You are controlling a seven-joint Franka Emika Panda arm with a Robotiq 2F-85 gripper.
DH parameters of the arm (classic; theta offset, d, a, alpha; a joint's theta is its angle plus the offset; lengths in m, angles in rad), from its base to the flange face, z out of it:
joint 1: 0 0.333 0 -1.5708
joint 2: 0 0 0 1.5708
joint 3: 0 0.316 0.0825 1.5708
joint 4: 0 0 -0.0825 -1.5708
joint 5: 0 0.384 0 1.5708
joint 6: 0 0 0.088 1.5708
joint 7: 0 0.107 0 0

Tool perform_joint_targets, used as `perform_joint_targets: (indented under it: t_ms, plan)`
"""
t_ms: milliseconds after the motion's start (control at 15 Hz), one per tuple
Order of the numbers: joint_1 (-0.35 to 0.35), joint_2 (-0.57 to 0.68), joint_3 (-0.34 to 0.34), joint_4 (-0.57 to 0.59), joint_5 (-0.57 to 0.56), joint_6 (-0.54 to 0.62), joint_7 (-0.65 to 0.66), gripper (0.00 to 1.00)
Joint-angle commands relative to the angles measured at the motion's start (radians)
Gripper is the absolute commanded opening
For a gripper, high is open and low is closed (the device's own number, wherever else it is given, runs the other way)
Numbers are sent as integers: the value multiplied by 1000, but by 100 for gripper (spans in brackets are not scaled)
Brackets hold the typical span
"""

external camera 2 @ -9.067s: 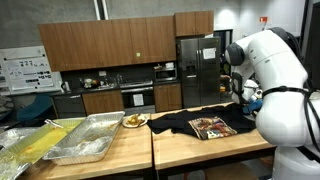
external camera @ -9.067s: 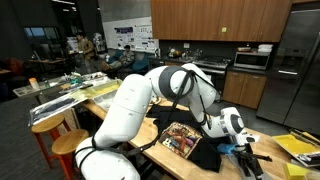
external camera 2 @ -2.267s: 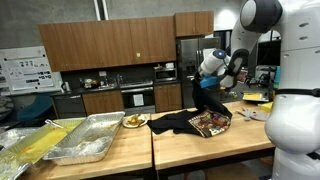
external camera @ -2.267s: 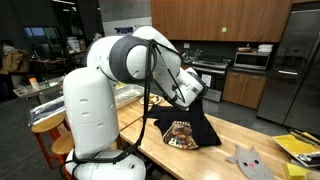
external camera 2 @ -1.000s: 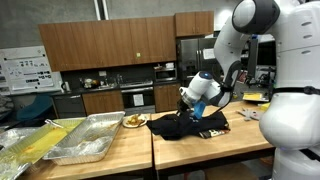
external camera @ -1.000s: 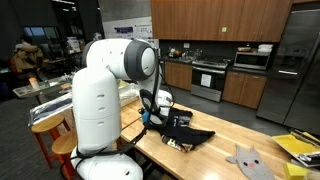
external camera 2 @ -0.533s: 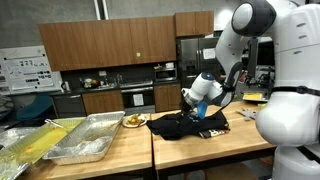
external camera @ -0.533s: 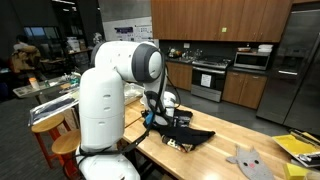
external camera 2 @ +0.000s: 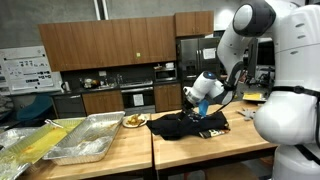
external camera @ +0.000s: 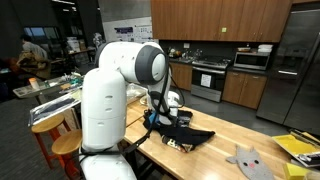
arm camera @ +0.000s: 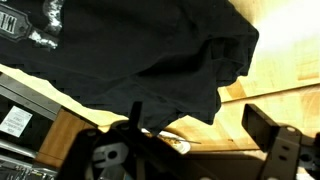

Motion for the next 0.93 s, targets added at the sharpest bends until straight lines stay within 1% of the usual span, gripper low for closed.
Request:
perform_joint_targets:
  t_ms: [0,200,333,533,600,667,867]
  plan:
    - [-34,-18,14,27,-35,7,23,100]
    - [-61,-24,25,48,-26,5,17,100]
    - [-41,-27,-23,54,-38,5,30,100]
    - [-33,-10,-58,59,-48,5,37,100]
    - [-44,3,-44,68,-43,10,29,100]
    - [-75,20,3,74,-40,2,20,100]
    - [-143,47,103,82,-40,8,4,100]
